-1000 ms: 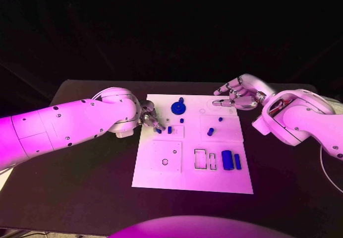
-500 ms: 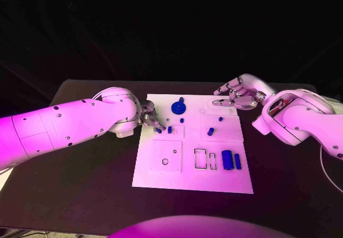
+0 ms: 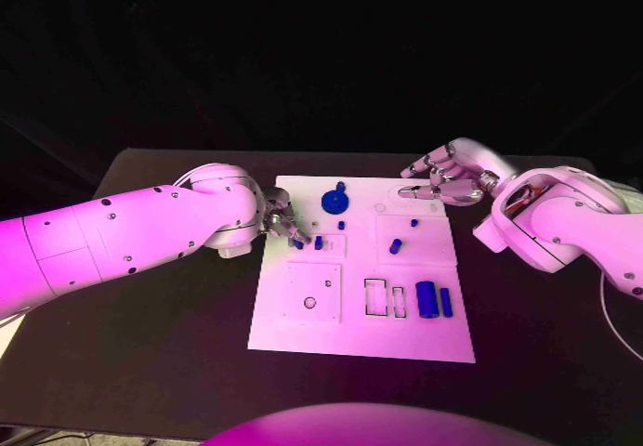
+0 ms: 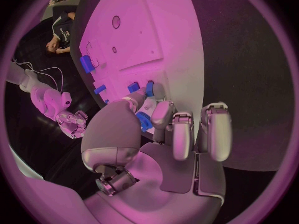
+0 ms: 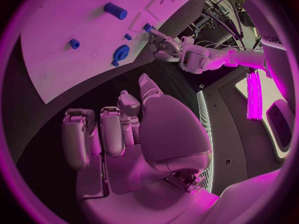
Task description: Assemble the parts on the task board
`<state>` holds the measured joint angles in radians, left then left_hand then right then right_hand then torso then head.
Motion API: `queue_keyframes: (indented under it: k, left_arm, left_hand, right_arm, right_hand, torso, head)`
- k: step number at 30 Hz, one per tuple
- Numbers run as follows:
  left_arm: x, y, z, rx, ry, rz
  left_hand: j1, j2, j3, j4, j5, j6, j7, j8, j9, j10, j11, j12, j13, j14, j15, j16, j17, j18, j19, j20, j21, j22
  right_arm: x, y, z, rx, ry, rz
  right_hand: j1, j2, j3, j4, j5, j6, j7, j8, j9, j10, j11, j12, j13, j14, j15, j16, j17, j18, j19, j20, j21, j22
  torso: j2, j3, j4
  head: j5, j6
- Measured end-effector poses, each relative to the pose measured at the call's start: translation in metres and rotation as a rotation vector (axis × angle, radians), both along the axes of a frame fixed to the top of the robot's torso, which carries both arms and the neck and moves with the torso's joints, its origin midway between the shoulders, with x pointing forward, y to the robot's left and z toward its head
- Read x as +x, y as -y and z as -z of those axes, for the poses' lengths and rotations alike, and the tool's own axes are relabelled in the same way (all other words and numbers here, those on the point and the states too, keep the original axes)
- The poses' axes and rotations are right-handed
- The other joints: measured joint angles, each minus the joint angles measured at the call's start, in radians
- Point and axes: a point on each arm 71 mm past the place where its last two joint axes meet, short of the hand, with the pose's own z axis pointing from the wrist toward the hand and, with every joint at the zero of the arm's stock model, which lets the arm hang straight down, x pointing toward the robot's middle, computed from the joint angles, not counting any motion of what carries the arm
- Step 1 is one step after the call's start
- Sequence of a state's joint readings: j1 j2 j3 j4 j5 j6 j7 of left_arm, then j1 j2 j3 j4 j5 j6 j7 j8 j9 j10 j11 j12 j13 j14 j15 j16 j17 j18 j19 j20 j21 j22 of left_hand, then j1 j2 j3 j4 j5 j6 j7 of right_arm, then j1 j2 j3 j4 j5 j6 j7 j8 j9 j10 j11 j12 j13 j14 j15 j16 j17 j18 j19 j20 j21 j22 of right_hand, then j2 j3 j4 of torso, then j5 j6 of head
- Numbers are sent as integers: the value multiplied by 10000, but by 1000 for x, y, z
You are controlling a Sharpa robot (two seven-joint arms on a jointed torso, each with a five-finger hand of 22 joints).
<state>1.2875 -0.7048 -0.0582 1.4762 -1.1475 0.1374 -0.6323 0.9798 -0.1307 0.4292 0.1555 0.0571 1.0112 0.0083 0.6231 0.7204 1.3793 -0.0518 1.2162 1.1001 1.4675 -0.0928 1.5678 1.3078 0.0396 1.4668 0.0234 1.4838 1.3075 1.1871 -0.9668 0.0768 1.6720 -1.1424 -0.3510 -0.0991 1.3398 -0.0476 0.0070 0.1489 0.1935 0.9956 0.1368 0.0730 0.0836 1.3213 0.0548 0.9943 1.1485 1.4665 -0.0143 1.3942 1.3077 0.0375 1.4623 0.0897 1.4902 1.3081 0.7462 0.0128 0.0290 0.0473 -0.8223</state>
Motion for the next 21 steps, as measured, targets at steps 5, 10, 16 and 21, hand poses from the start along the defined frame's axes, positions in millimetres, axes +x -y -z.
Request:
queue_keyframes:
  k: [5, 10, 16, 21]
  left_arm:
    - [0, 0, 0, 4, 2, -13]
    - [0, 0, 0, 8, -3, -16]
    - [-1, 0, 0, 8, -14, -5]
    - [-2, 0, 0, 7, -31, 13]
  left_hand:
    - [0, 0, -34, 34, 0, 0, 0, 1, 1, 0, 0, 0, 10, 0, 0, 0, -1, 0, 0, 0, -1, 0]
    - [-51, -52, -129, 40, 0, 69, 0, 1, -1, 0, 0, 41, 27, 0, 1, 0, -1, 0, 0, 0, 38, -1]
    - [-51, -51, -313, 87, 0, 70, 0, 1, -1, 36, -36, 42, 41, 0, 0, 0, -2, 0, 0, 0, 37, -1]
    - [-99, -89, -499, 194, 0, 105, -36, 1, 0, 36, -36, 41, 41, 0, 0, 0, -2, 0, 0, 0, 35, -1]
  right_arm:
    - [0, 0, 0, -1, -2, -1]
    - [0, 0, 0, -3, -3, -1]
    - [0, 0, 0, -5, -6, -1]
    - [0, 0, 0, -6, -8, -3]
  right_hand:
    - [0, 0, 0, 0, 0, 0, 0, 0, 0, 0, 0, 0, 0, 0, 0, 0, -1, 0, 0, 0, 0, 0]
    - [0, 0, 0, 0, 0, 0, 0, 0, 0, 0, 0, 0, 0, 0, 0, 0, -1, 0, 0, 0, 0, -1]
    - [0, 0, 0, 0, 0, 0, 0, 0, 0, 0, 0, 0, 0, 0, 0, 0, -2, 1, 0, 0, 0, -2]
    - [0, 0, 0, 0, 0, 0, 0, 0, 0, 0, 0, 0, 1, 0, 0, 0, -2, 0, 0, 0, 0, -2]
  torso:
    - [0, 3, -5]
    - [0, 5, -5]
    - [-1, 5, -5]
    - [-2, 3, -4]
  head:
    - [2, -8]
    - [1, -28]
    - [-10, -30]
    - [-6, -32]
